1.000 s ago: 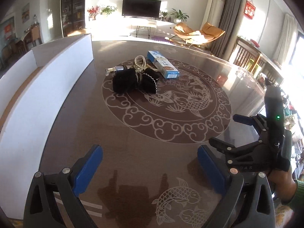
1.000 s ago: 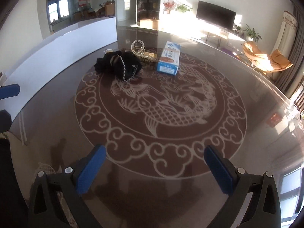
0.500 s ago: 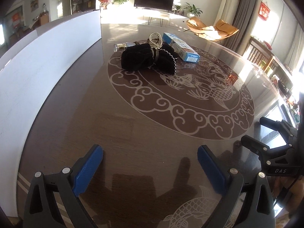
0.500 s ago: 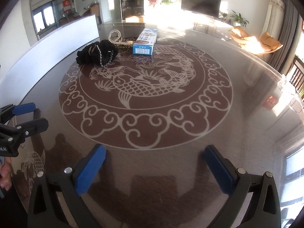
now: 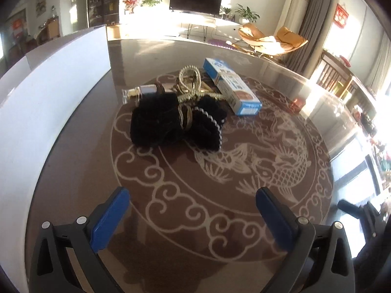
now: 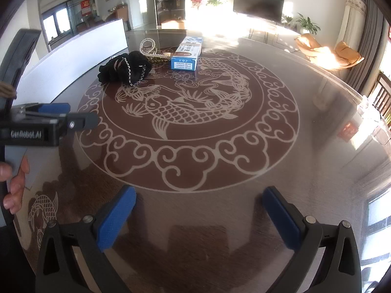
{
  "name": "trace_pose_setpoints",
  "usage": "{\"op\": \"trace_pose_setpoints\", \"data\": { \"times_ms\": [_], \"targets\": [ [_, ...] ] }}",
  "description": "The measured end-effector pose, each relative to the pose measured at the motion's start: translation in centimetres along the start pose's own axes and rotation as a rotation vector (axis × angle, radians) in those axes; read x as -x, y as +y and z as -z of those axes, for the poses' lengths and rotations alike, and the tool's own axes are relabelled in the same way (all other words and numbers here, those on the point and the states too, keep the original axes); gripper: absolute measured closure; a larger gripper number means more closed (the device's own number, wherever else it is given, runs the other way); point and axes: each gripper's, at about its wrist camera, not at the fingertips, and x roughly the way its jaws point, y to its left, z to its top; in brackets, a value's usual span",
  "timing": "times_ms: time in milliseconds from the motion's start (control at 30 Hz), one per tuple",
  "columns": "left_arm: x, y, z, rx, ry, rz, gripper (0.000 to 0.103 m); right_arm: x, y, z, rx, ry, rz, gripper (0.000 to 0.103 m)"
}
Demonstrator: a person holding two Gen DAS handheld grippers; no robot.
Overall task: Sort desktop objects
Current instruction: 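Lower the left tool onto the black velvet pouch and close it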
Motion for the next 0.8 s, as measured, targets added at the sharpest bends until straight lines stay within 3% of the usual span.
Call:
{"op": "trace_pose_setpoints", "data": {
  "times_ms": [133, 233, 333, 533, 667, 800],
  "targets": [
    [-1.4, 1.0, -5.0, 0.169, -0.051, -0.05, 0.0, 0.0, 0.0, 0.0, 0.0, 0.0, 0.0, 0.0],
    [-4.0, 1.5, -6.9, 0.225, -0.011, -0.1, 0.0, 0.0, 0.0, 0.0, 0.0, 0.0, 0.0, 0.0],
    [-5.7, 2.5, -6.1, 0.203, 0.053, -0.129, 0.0, 0.0, 0.0, 0.0, 0.0, 0.0, 0.0, 0.0],
    [-1.9, 5.6, -2.5, 0.175, -0.005, -0.109, 0.0, 0.0, 0.0, 0.0, 0.0, 0.0, 0.0, 0.0],
    [-1.9, 5.6, -2.7, 0.135, 0.011, -0.075, 0.0, 0.0, 0.0, 0.0, 0.0, 0.0, -0.001, 0.0],
    [-3.8, 4.4, -3.3, 0.117, 0.04, -0.117, 0.0, 0.0, 0.0, 0.0, 0.0, 0.0, -0.001, 0.0]
  ]
}}
